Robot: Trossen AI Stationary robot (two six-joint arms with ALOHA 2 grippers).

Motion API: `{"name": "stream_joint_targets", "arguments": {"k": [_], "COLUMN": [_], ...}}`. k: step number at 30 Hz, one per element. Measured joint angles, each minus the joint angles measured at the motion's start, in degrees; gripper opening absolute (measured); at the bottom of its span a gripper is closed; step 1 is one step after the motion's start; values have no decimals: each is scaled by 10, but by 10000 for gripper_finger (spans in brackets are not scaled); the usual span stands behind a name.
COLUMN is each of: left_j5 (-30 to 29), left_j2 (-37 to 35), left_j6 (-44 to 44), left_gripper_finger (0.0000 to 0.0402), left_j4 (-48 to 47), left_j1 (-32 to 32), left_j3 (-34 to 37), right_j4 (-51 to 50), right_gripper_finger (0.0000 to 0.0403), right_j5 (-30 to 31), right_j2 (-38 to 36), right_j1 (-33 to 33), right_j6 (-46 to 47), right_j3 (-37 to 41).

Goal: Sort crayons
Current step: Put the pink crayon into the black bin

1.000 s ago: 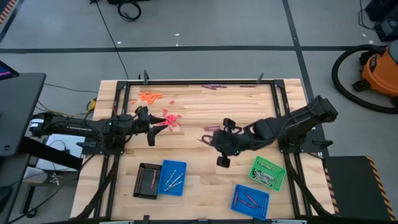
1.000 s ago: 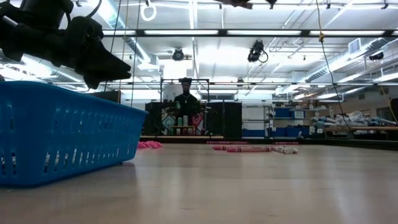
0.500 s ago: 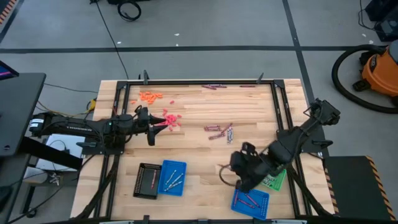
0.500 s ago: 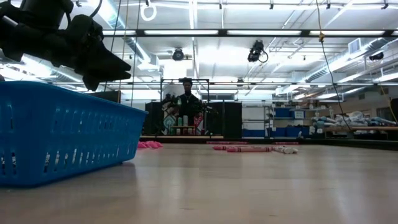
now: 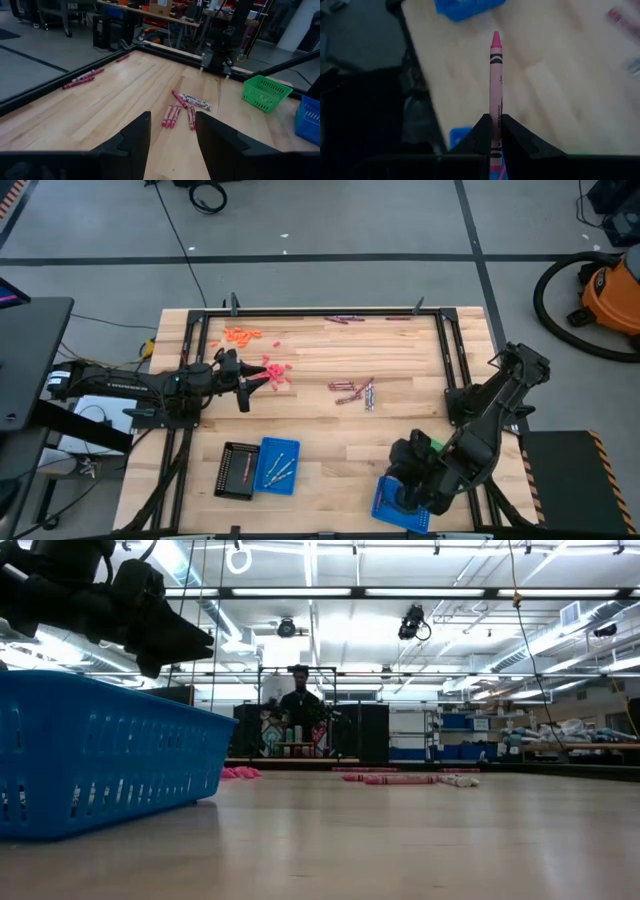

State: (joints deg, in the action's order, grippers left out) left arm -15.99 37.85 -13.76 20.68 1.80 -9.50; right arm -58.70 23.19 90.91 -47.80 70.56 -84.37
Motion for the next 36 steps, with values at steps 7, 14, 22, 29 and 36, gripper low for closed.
{"name": "stream_joint_targets", "arguments": {"k": [7, 14, 22, 29, 36], "left_j5": [0, 37, 261, 241, 166], "left_j2": [0, 0, 0, 0, 13], "left_j6": [8, 0, 15, 82, 90], "left_gripper_finger": [164, 164, 164, 164, 176], "left_j4": [1, 6, 20, 31, 73], "left_j1": [0, 0, -22, -97, -122], "left_j3": [0, 0, 0, 0, 0], "right_j4": [39, 74, 182, 216, 337], "right_gripper_finger": [36, 36, 36, 36, 36], "right_j5": [-87, -64, -31, 48, 39], "right_j2": [28, 58, 105, 121, 121], "right_j1": [-2, 14, 108, 188, 242], "right_j6": [58, -9, -222, -335, -473], "right_j3": [39, 43, 43, 43, 43]}}
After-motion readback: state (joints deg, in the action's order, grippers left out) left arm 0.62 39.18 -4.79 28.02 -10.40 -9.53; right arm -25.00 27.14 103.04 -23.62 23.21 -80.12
